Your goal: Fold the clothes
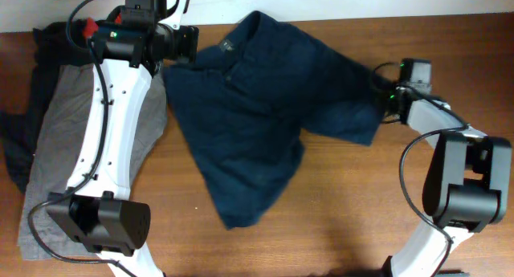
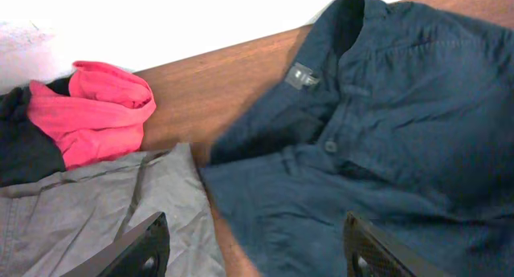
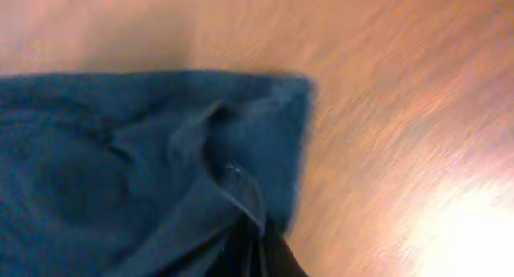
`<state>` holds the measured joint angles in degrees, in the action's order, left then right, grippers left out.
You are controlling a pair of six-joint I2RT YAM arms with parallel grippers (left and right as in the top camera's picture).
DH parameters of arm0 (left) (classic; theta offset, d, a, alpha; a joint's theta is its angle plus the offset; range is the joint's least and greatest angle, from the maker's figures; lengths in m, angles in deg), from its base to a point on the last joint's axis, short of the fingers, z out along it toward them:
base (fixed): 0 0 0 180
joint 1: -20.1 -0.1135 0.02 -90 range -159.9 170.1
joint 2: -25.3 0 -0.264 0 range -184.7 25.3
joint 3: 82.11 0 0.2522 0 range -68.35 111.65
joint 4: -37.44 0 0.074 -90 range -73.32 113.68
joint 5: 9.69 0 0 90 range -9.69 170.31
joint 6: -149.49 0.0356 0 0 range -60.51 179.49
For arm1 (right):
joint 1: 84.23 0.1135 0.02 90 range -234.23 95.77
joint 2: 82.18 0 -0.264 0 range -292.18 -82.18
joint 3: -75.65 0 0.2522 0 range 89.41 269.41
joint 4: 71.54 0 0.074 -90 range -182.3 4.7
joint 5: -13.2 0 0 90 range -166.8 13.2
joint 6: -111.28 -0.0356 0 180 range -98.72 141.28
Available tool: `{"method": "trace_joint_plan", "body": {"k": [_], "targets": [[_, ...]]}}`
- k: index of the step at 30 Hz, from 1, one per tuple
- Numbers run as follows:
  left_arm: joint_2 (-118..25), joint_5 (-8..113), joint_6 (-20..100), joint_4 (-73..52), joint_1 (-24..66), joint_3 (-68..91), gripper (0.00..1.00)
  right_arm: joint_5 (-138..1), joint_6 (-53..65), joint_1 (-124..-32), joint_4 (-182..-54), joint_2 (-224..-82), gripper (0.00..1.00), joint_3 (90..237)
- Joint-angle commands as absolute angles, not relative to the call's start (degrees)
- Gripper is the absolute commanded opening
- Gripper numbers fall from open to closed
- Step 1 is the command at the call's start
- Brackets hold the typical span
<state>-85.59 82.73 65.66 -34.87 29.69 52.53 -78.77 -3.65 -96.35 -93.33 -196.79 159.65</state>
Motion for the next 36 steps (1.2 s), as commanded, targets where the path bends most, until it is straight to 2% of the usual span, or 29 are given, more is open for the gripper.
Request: {"method": "trace_joint_plan", "body": {"k": [1, 3, 6, 7, 8, 10, 11, 15, 19, 26, 30, 36], "targets": [[-85.37, 82.66, 65.29, -34.76, 29.84, 53.08, 0.69, -77.07, -0.02, -101.16, -88.66, -198.08, 0.04, 159.65], [-85.37, 82.66, 65.29, -34.47, 29.84, 53.08, 0.69, -72.35, 1.11, -103.58, -89.71, -198.08, 0.04, 161.6], [-85.37, 82.6, 65.29, -34.15, 30.01, 53.08, 0.69, -64.96, 3.93, -106.27, -99.17, -198.06, 0.04, 168.0], [-85.37, 82.62, 65.31, -34.08, 30.23, 53.08, 0.69, -62.86, 5.55, -106.91, -104.7, -198.06, 0.19, 171.37], [-85.37, 82.66, 65.31, -34.02, 30.47, 53.08, 0.69, -61.35, 7.04, -107.21, -109.84, -198.06, 0.49, 174.53], [-85.37, 82.66, 65.31, -33.86, 30.71, 53.08, 0.69, -59.28, 9.7, -107.28, -123.21, -198.04, 0.7, 182.53], [-85.37, 82.66, 65.31, -33.86, 30.76, 53.08, 0.69, -58.45, 10.67, -107.1, -129.86, -198.04, 0.72, 186.49], [-85.37, 82.68, 65.33, -33.99, 30.82, 53.08, 0.69, -54.1, 16.94, -103.91, -152.74, -197.25, 0.72, 195.08], [-85.37, 82.68, 65.33, -34.02, 30.82, 53.08, 0.69, -54.27, 19.34, -99.06, -158.14, -197.32, 0.68, 191.67], [-85.37, 82.68, 65.33, -34.41, 30.82, 53.08, 0.69, -54.27, 17.81, -90.95, -153.94, -197.29, 0.53, 178.93], [-85.37, 82.68, 65.36, -34.43, 30.82, 53.08, 0.69, -54.29, 17.35, -88.02, -149.33, -197.29, 0.39, 172.24], [-85.37, 82.71, 65.36, -34.41, 30.82, 53.08, 0.69, -53.84, 14.36, -86.08, -139.91, -197.29, 0.37, 163.83]]}}
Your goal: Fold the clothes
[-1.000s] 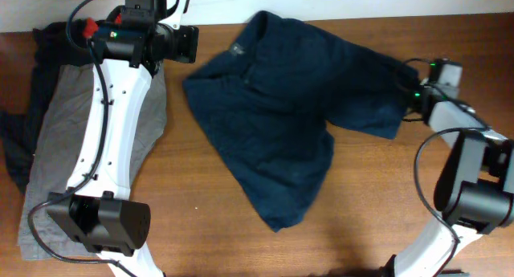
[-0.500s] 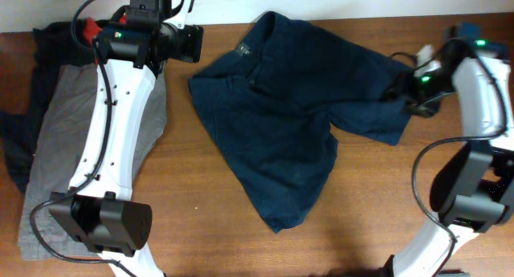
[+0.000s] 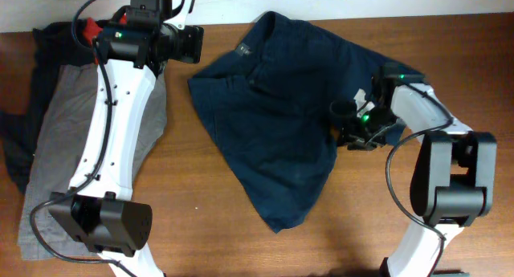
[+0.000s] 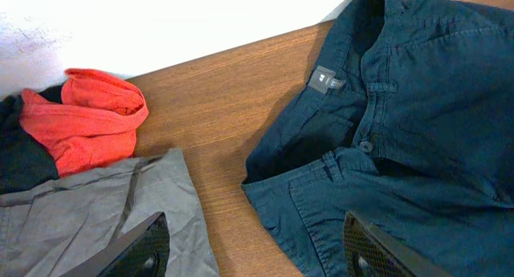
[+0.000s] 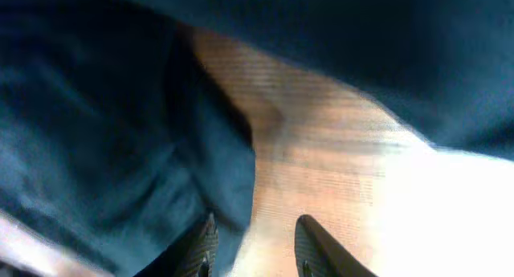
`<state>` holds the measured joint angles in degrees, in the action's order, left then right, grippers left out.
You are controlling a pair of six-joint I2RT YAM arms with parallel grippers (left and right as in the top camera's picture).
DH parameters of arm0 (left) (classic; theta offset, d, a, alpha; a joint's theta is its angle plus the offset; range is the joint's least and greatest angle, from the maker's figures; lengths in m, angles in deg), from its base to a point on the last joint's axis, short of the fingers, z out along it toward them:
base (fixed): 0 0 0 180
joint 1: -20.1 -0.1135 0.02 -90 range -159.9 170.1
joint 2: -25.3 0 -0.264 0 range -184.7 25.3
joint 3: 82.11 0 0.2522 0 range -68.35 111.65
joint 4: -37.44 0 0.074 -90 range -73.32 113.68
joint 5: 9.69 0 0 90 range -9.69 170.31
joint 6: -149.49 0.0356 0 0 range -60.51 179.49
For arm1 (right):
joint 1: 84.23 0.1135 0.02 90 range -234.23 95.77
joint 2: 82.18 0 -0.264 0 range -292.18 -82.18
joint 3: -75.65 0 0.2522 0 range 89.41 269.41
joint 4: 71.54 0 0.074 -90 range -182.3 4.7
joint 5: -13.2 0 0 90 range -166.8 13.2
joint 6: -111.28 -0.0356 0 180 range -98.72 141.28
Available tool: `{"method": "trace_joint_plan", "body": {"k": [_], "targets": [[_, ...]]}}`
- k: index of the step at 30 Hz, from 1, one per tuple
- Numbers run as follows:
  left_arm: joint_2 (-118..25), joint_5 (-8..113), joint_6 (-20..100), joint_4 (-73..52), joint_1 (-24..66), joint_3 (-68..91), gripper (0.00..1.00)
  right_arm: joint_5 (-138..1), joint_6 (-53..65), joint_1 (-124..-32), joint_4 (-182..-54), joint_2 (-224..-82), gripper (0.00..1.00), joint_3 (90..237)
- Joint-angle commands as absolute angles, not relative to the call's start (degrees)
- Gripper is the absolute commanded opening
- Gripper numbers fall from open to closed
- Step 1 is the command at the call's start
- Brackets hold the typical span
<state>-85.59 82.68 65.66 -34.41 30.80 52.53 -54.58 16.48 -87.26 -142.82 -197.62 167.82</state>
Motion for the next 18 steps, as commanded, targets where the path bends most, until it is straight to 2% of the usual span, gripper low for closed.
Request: {"method": "trace_joint_plan", "body": {"k": [1, 10, 11, 13, 18], "targets": [[-85.37, 82.68, 65.36, -34.41, 30.82, 53.08, 0.69, -53.75, 14.27, -85.88, -138.86, -197.29, 0.37, 162.91], [-85.37, 82.68, 65.36, -34.5, 30.82, 53.08, 0.69, -49.03, 10.34, -82.1, -127.87, -197.29, 0.37, 156.92], [-85.37, 82.68, 65.36, -34.5, 30.82, 53.08, 0.69, -48.61, 10.03, -81.92, -127.56, -197.29, 0.32, 156.92], [-85.37, 82.71, 65.36, -34.5, 30.82, 53.08, 0.69, -48.31, 9.77, -81.9, -127.93, -197.21, 0.04, 157.03], [-85.37, 82.71, 65.36, -34.67, 30.82, 53.08, 0.69, -53.27, 10.53, -85.6, -135.45, -193.12, 0.04, 159.89]]}}
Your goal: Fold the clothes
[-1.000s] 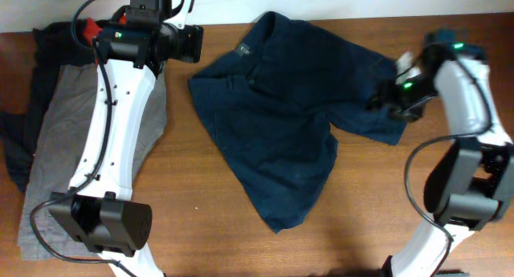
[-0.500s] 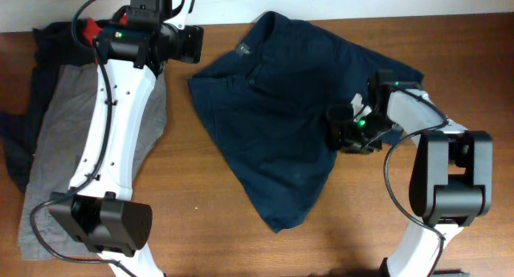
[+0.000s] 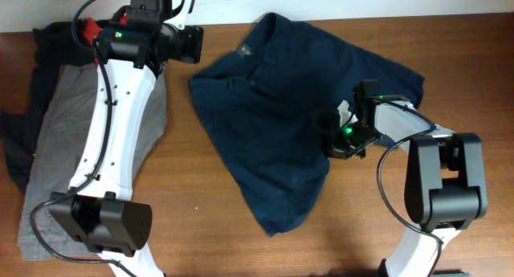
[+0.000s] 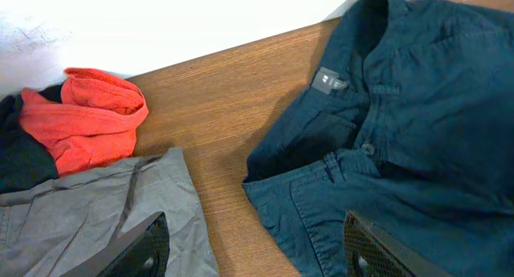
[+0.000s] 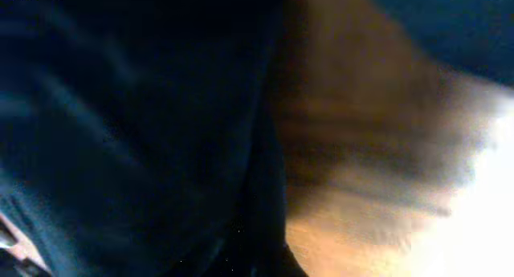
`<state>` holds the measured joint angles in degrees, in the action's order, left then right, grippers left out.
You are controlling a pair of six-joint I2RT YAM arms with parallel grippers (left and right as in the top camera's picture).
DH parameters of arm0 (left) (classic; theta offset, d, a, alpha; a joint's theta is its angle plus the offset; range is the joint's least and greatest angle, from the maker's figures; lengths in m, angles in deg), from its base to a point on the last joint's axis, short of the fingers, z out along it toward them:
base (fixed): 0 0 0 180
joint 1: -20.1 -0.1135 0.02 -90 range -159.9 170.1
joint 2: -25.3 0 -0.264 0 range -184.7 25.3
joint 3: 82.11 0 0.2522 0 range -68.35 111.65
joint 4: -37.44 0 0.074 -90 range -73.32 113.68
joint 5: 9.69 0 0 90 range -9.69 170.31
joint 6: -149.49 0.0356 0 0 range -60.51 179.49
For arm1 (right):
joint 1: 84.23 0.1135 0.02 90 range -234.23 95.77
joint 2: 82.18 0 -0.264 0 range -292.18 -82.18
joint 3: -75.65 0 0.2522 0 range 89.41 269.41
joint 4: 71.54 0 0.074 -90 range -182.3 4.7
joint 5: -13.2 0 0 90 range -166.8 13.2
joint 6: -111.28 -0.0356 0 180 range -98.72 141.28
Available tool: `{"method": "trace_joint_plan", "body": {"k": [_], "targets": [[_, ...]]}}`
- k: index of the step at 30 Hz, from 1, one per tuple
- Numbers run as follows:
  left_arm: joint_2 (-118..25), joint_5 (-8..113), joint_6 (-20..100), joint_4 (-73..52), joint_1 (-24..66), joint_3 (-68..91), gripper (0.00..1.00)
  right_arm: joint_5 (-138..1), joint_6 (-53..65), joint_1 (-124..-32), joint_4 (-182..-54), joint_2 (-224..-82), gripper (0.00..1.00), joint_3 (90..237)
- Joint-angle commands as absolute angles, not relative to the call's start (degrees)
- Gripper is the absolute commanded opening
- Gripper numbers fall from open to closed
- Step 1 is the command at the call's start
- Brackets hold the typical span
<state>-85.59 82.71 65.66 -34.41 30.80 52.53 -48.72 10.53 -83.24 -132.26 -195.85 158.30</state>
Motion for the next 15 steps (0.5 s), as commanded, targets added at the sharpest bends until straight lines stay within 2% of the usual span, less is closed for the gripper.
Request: {"method": "trace_joint_plan", "body": {"k": [1, 8, 15], "targets": [[-85.37, 82.71, 65.36, -34.76, 30.82, 53.08, 0.69, -54.75, 10.93, -86.54, -136.85, -191.57, 0.04, 160.74], [-85.37, 82.68, 65.36, -35.24, 30.82, 53.08, 0.69, -63.26, 12.06, -92.22, -141.18, -184.59, 0.04, 168.9], [-85.37, 82.58, 65.33, -35.63, 30.87, 52.23, 0.68, -64.02, 13.35, -93.25, -135.04, -184.7, 0.04, 174.71]]}}
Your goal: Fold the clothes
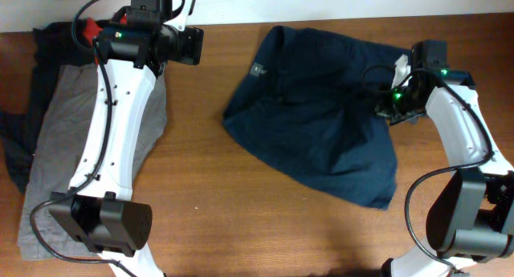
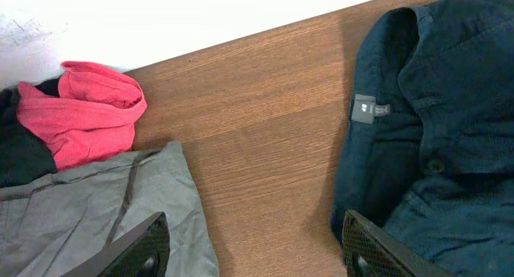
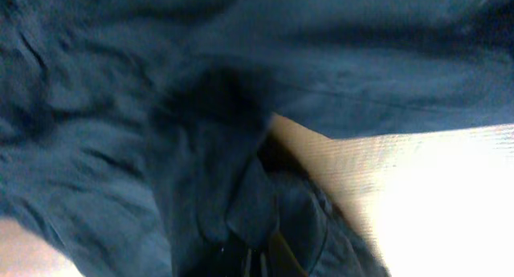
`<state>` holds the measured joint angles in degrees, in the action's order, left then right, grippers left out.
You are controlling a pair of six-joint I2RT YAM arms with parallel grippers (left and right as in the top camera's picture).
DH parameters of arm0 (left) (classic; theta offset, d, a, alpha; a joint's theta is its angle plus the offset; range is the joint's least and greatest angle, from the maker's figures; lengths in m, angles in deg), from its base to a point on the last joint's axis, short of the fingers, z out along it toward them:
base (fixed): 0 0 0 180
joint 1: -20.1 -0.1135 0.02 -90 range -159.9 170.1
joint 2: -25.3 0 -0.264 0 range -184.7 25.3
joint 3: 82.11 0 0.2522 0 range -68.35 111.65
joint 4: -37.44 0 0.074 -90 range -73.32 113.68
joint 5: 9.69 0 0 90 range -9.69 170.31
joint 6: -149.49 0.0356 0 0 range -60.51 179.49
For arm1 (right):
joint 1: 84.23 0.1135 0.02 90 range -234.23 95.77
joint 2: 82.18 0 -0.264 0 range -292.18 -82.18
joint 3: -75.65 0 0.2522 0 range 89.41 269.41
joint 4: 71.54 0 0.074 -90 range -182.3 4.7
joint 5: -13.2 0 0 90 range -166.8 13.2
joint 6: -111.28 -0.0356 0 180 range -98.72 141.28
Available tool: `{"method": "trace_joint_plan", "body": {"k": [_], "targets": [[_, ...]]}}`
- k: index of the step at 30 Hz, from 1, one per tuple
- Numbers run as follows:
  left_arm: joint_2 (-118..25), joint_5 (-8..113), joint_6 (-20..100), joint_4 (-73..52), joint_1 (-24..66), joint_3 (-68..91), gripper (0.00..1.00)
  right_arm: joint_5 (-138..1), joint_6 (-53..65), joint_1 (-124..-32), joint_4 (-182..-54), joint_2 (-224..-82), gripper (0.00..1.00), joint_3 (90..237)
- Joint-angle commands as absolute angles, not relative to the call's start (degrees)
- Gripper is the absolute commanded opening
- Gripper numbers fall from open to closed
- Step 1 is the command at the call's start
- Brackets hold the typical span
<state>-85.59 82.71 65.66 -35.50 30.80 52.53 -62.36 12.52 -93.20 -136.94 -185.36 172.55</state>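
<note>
A navy pair of shorts (image 1: pixel 313 116) lies crumpled at the table's back right, its waistband and label (image 2: pixel 365 110) turned to the left. My right gripper (image 1: pixel 387 108) sits at the garment's right side, shut on a bunched fold of the navy cloth (image 3: pixel 257 221); the fingertips are buried in it. My left gripper (image 1: pixel 195 46) hovers open over bare wood at the back left, its two fingers (image 2: pixel 148 245) spread wide with nothing between them. The shorts lie to its right, apart from it.
A grey garment (image 1: pixel 64 148) lies flat along the left side under my left arm. A black one (image 1: pixel 14 152) is beside it. A red garment (image 2: pixel 88 108) is bundled at the back left corner by the white wall (image 2: pixel 201 12).
My right gripper, shut on navy cloth near the garment's middle, now stands further right and back. The whole garment has shifted right, away from my left gripper, which has not moved.
First my right gripper held a leg hem at the far right, with the shorts spread up to my left gripper. Then it was open near the garment's middle, then shut on cloth there. Now the shorts sit bunched further right.
</note>
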Motion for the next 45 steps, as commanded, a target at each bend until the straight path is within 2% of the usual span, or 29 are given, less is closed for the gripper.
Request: {"method": "trace_joint_plan", "body": {"k": [1, 6, 7, 8, 9, 10, 11, 16, 21, 29, 38, 39, 40, 41, 42, 45], "targets": [[-85.37, 81.83, 65.36, -35.55, 30.89, 51.81, 0.68, -64.04, 13.35, -93.25, -134.12, -184.7, 0.04, 174.84], [-88.48, 71.6, 68.57, -34.69, 31.28, 50.09, 0.68, -66.23, 13.64, -93.36, -130.88, -184.83, 0.04, 174.86], [-89.99, 68.96, 70.36, -34.72, 31.72, 50.09, 0.68, -66.34, 13.79, -93.36, -130.95, -184.83, 0.19, 174.86], [-91.65, 65.81, 73.51, -34.76, 32.33, 50.09, 0.68, -66.29, 14.25, -93.36, -131.58, -184.83, 0.5, 174.88], [-92.83, 63.58, 76.24, -34.93, 32.85, 50.09, 0.68, -66.25, 14.91, -93.33, -132.63, -184.83, 0.7, 174.88], [-94.23, 61.0, 80.15, -35.35, 33.6, 50.09, 0.68, -66.29, 14.91, -93.33, -133.59, -184.83, 0.8, 174.88], [-95.34, 59.3, 83.37, -35.66, 34.25, 50.09, 0.68, -66.29, 15.08, -93.36, -134.71, -184.83, 0.84, 174.88], [-100.35, 57.55, 94.62, -37.93, 37.9, 50.09, 0.67, -66.32, 15.08, -93.36, -138.12, -184.83, 0.88, 174.88], [-103.32, 57.44, 99.5, -40.29, 41.05, 50.09, 0.61, -66.29, 15.06, -93.29, -139.3, -184.83, 0.88, 174.88], [-108.26, 57.79, 101.4, -38.69, 42.97, 50.09, 0.64, -65.88, 15.06, -93.29, -140.44, -184.83, 0.88, 174.86], [-112.61, 61.68, 101.16, -35.02, 42.97, 50.09, 0.62, -65.88, 15.06, -93.29, -140.63, -184.83, 0.88, 174.86], [-112.96, 61.68, 101.16, -35.0, 42.97, 50.09, 0.59, -65.88, 15.06, -93.29, -140.65, -184.83, 0.88, 174.86], [-113.35, 61.68, 101.16, -35.04, 42.97, 50.09, 0.43, -65.88, 15.06, -93.29, -140.63, -184.83, 0.88, 174.86], [-113.42, 61.68, 101.14, -35.09, 42.97, 50.09, 0.18, -65.88, 15.06, -93.29, -140.63, -184.83, 0.88, 174.86], [-113.48, 61.72, 100.92, -35.11, 42.97, 50.09, 0.01, -65.88, 15.06, -93.29, -140.63, -184.83, 0.88, 174.86], [-113.44, 64.7, 93.64, -36.11, 42.32, 51.94, 0.01, -65.88, 15.06, -93.29, -140.63, -184.83, 0.88, 174.86]]}}
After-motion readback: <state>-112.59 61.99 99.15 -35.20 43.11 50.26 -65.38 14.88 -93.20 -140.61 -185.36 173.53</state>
